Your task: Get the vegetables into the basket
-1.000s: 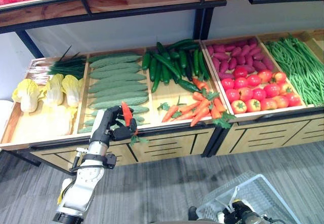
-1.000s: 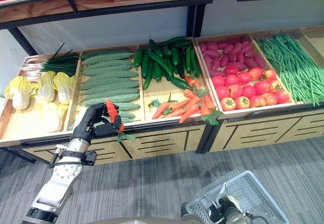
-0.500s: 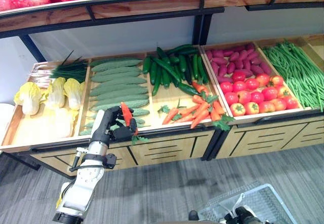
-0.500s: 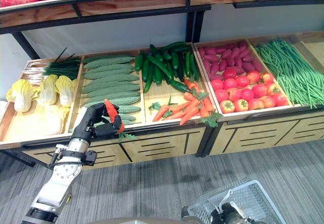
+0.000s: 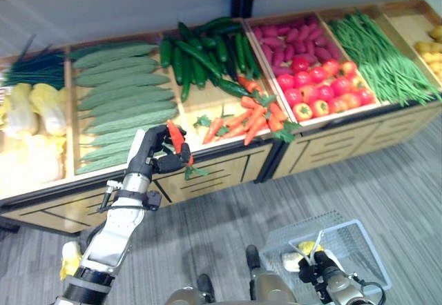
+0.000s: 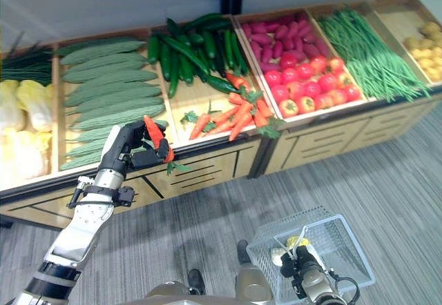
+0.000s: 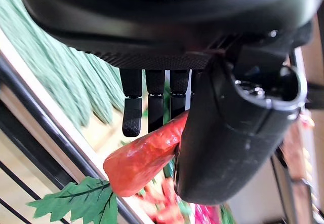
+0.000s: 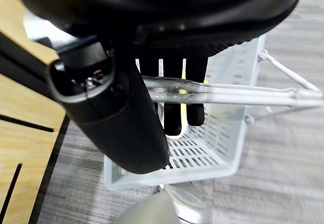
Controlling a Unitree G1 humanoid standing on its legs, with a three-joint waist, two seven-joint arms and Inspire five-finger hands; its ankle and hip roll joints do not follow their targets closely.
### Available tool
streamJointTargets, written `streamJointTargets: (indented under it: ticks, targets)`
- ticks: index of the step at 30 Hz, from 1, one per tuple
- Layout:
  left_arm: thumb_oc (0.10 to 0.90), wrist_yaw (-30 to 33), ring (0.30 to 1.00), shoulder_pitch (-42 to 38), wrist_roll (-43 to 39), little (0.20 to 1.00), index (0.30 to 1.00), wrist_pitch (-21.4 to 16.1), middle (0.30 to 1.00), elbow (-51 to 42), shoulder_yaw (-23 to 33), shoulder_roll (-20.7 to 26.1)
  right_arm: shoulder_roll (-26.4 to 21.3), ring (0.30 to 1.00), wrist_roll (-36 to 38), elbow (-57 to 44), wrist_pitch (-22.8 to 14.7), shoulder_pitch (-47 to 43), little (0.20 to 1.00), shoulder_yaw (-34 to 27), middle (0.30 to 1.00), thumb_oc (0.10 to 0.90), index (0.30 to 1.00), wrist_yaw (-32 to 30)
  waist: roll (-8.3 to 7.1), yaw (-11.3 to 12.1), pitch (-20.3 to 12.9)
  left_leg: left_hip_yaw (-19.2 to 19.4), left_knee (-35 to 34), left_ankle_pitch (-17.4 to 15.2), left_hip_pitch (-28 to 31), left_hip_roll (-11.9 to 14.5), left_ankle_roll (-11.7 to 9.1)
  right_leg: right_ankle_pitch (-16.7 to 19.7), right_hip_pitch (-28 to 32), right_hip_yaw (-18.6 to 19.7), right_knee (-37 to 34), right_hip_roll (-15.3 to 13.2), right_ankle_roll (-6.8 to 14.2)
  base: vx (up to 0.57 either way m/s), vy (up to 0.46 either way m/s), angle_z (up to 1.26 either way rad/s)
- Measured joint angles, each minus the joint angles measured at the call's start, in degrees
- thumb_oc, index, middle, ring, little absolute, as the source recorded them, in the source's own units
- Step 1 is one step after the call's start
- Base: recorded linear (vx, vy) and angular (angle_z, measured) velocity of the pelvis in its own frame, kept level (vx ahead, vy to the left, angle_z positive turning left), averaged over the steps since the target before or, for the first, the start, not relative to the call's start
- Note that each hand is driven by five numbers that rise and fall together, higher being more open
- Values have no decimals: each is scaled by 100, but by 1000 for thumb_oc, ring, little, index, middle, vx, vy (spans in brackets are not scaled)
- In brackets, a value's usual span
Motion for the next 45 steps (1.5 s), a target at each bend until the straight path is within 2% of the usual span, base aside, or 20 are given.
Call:
streamJointTargets:
  ticks: [1, 2, 3, 5, 6, 7, 8, 9, 11, 12, 13, 14, 15, 18, 22, 28, 31, 36, 45]
  targets:
    - [400, -7, 300, -22, 0, 300, 300, 0, 300, 28, 1, 45, -1, 300, 1, 10, 6, -73, 300, 26, 300, 400, 300, 3, 57, 5, 68, 180, 41, -41, -33, 74, 54, 131, -59, -387, -114, 7, 36, 24, 100, -70]
    - [400, -27, 300, -93, -1, 300, 300, 0, 300, 125, -40, -6, -48, 300, 2, -22, -10, -79, 300, 16, 300, 400, 300, -16, 143, -117, 104, 203, 54, -68, -86, 95, 115, -134, -118, -718, -6, -22, -52, 40, 57, -90]
    - [400, -31, 300, -82, -1, 300, 300, 3, 300, 148, -74, -54, -110, 300, 5, 53, 27, -86, 300, -125, 300, 400, 300, -57, 308, -147, 191, 445, -148, -24, 25, 115, 163, -567, -137, -1531, 533, -249, -21, 22, 20, -67]
    - [400, -29, 300, -81, -1, 300, 300, 5, 300, 139, -76, -68, -162, 300, 48, 76, 89, 76, 300, -157, 300, 400, 300, -42, 353, -225, 211, 525, -206, -37, 105, 152, 160, -790, 219, -1568, 703, -471, 6, 36, -29, -42]
    - [400, -25, 300, -67, -1, 300, 300, 8, 300, 138, -75, -54, -154, 300, 48, 73, 89, 147, 300, -143, 300, 400, 300, -55, 404, -201, 203, 567, -287, 79, 151, 182, 56, -866, 295, -1663, 789, -506, -47, 68, -82, -29]
    - [400, -21, 300, -62, -1, 300, 300, 9, 300, 129, -72, -26, -155, 300, 46, 75, 95, 199, 300, -137, 300, 400, 300, -54, 428, -129, 181, 657, -356, 119, 189, 209, 23, -928, 337, -1719, 860, -529, 0, 71, -96, -63]
    - [400, -13, 300, -1, 0, 300, 300, 15, 300, 111, 48, 32, -135, 300, 42, 125, 132, 177, 300, 4, 300, 400, 300, -19, 442, -5, 172, 943, -465, 163, 285, 303, -44, -1216, 388, -2165, 1306, -686, 6, 57, -82, -95]
    - [400, -8, 300, 80, 0, 300, 300, 17, 300, 101, 133, 59, -120, 300, 37, 151, 154, 204, 300, 8, 300, 400, 300, -8, 432, 70, 111, 1083, -516, 179, 310, 337, -64, -1347, 406, -2421, 1510, -773, -10, 65, -118, -87]
    - [400, 3, 300, 117, 0, 300, 300, 57, 300, 70, 240, 102, -98, 300, 6, 148, 172, 202, 300, 120, 300, 400, 300, 79, 424, 67, 86, 1257, -571, 199, 358, 398, -124, -1592, 732, -2836, 1566, -946, 34, 51, -148, -49]
    - [400, -12, 300, 180, -1, 300, 300, 62, 300, 38, 290, 103, -56, 300, -4, 180, 194, 190, 300, 131, 300, 400, 300, 90, 410, 147, 68, 1309, -595, 233, 390, 388, -165, -1604, 744, -3025, 1572, -1020, 6, 9, -132, -54]
    - [400, -2, 300, 222, 0, 300, 300, 76, 300, 2, 309, 144, -32, 300, -65, 227, 210, 189, 300, 176, 300, 400, 300, 82, 354, 205, 34, 1300, -581, 236, 386, 389, -170, -1518, 838, -3017, 1385, -960, -52, 39, -250, -66]
    - [400, -29, 300, 322, 3, 300, 300, 90, 300, -34, 384, 166, -55, 300, -69, 174, 202, 194, 300, 267, 300, 400, 300, 155, 285, 192, -34, 1329, -562, 281, 412, 408, -240, -1563, 1118, -3058, 790, -818, -117, 58, -227, -62]
    - [400, -71, 300, 446, 4, 300, 300, 98, 300, -64, 407, 113, -61, 300, -73, 125, 211, 238, 300, 310, 300, 400, 300, 155, 307, 172, -136, 1297, -515, 330, 443, 512, -309, -1549, 1188, -2962, 662, -683, -153, 75, -272, -42]
    - [400, -177, 300, 522, 5, 300, 300, 97, 300, -124, 328, 2, -128, 300, -87, 119, 213, 474, 300, 312, 300, 400, 300, 151, 305, 160, -408, 1126, -428, 334, 482, 653, -314, -1591, 1344, -3019, 538, -530, -249, 38, -135, -3]
    - [400, -200, 300, 504, 5, 300, 300, 99, 300, -124, 298, 0, -225, 300, -185, 30, 176, 529, 300, 294, 300, 400, 300, 133, 323, 84, -532, 953, -410, 378, 442, 705, -379, -1675, 1351, -3059, 570, -487, -360, 34, -155, 6]
    - [400, -207, 300, 498, 4, 300, 300, 118, 300, -121, 216, 12, -211, 300, -197, -118, 13, 394, 300, 254, 300, 400, 300, 87, 372, 19, -569, 972, -434, 382, 371, 634, -383, -1720, 1224, -2932, 565, -531, -304, 39, -118, -1]
    - [400, -205, 300, 449, 3, 300, 300, 122, 300, -120, 48, 12, -235, 300, -238, -142, -53, 360, 300, 166, 300, 400, 300, 7, 500, -69, -556, 984, -448, 383, 202, 588, -385, -1796, 979, -2805, 632, -612, -206, 20, -90, -2]
    - [400, -207, 300, 326, 1, 300, 300, 134, 300, -89, -307, -21, -316, 300, -223, -117, -59, 311, 300, -144, 300, 400, 300, -86, 772, -236, -472, 1094, -464, 384, -23, 541, -383, -1802, 536, -2546, 898, -670, -200, 26, -93, -17]
    - [400, -200, 300, 15, 0, 300, 300, 136, 300, -80, -368, -187, -476, 300, 11, 5, -30, 306, 300, -287, 300, 400, 300, -167, 1030, -441, -282, 1248, -685, 518, -90, 490, -364, -1836, 217, -2315, 1008, -648, -192, 43, -150, -13]
